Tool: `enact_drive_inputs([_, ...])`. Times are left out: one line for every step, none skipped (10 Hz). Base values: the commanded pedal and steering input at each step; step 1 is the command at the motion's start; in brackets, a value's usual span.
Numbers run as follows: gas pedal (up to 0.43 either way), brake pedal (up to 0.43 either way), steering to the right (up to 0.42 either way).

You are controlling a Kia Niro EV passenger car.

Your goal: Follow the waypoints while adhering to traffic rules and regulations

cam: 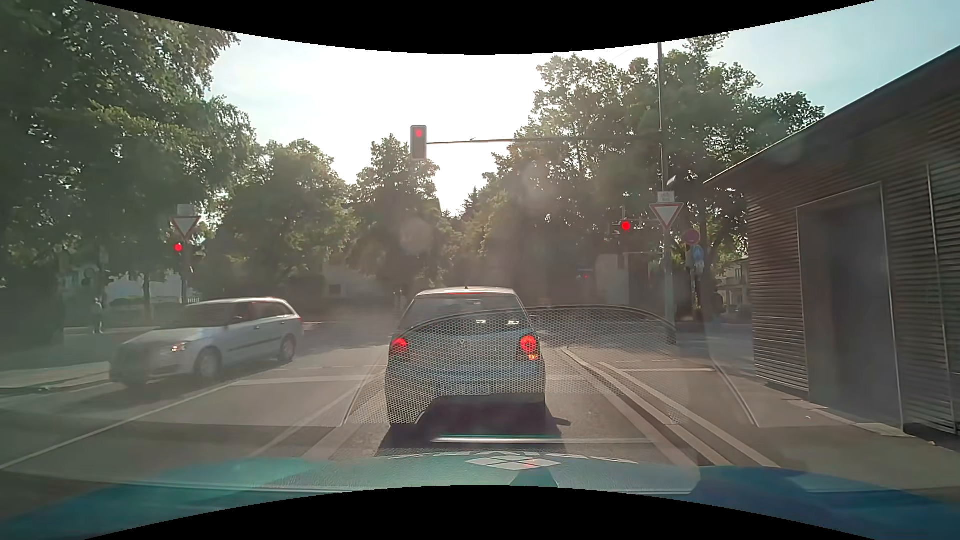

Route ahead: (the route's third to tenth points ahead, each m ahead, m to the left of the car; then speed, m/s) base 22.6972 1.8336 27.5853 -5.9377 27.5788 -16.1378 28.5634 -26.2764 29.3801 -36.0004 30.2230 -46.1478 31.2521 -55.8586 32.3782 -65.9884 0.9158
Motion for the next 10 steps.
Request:
enact_drive_inputs([0.0, 0.159, -0.001])
enact_drive_inputs([0.0, 0.14, -0.001])
enact_drive_inputs([0.0, 0.134, -0.001])
enact_drive_inputs([0.0, 0.14, -0.001])
enact_drive_inputs([0.0, 0.14, -0.001])
enact_drive_inputs([0.0, 0.152, -0.001])
enact_drive_inputs([0.0, 0.152, -0.001])
enact_drive_inputs([0.0, 0.159, -0.001])
enact_drive_inputs([0.0, 0.159, -0.001])
enact_drive_inputs([0.0, 0.159, -0.001])
